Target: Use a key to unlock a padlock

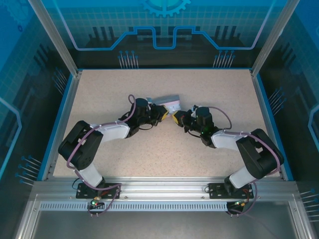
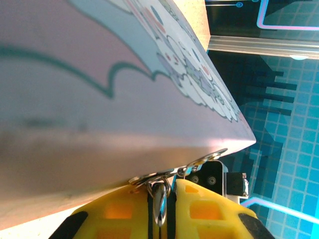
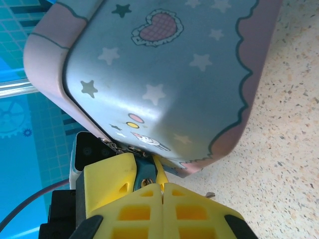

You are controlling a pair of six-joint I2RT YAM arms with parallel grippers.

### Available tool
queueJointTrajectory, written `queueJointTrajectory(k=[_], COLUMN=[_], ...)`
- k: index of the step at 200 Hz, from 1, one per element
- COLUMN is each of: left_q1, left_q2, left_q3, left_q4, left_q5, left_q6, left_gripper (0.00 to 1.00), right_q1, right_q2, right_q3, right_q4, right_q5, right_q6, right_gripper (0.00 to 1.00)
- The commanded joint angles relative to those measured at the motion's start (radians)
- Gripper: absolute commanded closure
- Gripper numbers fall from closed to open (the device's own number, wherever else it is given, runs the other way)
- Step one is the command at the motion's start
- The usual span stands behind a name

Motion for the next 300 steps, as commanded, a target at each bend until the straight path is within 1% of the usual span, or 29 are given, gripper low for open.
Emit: queueJointTrajectory(k=[1,62,80,104,113,151,191,210,242,261,288,300], left_q1=[-0.023,-0.021,-0.023,-0.023,-0.023,-0.024,-0.025,-0.026,-0.027,-0.026,-0.025,-0.027], left_q2=[-0.044,-0.051,-0.05,-0.043,-0.042,-0.038,-0.037,-0.037,-0.04,-0.043,-0.049,-0.046], left_q3=[-0.001,-0.008,-0.013,-0.013,-0.013,-0.01,-0.013,-0.012,-0.01,-0.012,-0.019,-0.02], left_q4=[0.097,0.098,0.104,0.111,0.114,0.114,0.11,0.112,0.113,0.117,0.121,0.125], left_q5=[0.074,0.079,0.077,0.077,0.076,0.071,0.066,0.067,0.072,0.075,0.077,0.08], left_q6=[-0.025,-0.01,-0.009,-0.013,-0.012,-0.013,-0.012,-0.014,-0.012,-0.013,-0.012,-0.015], left_gripper=[1.0,1.0,1.0,1.0,1.0,1.0,1.0,1.0,1.0,1.0,1.0,1.0], right_q1=[0.007,-0.021,-0.023,-0.013,-0.006,0.023,0.039,0.041,0.037,0.025,0.012,0.012], right_q2=[0.047,0.077,0.096,0.144,0.149,0.104,0.074,0.055,0.076,0.084,0.066,0.07], right_q3=[-0.026,-0.016,-0.014,-0.01,-0.004,0.004,0.014,0.017,0.008,0.008,0.021,0.028], right_q4=[0.13,0.195,0.236,0.34,0.349,0.279,0.249,0.195,0.211,0.202,0.123,0.121], right_q5=[-0.033,-0.065,-0.075,-0.078,-0.078,-0.051,-0.04,-0.024,-0.018,-0.027,-0.035,-0.036], right_q6=[0.017,0.057,0.107,0.193,0.206,0.189,0.194,0.173,0.166,0.124,0.031,0.017], right_gripper=[1.0,1.0,1.0,1.0,1.0,1.0,1.0,1.0,1.0,1.0,1.0,1.0])
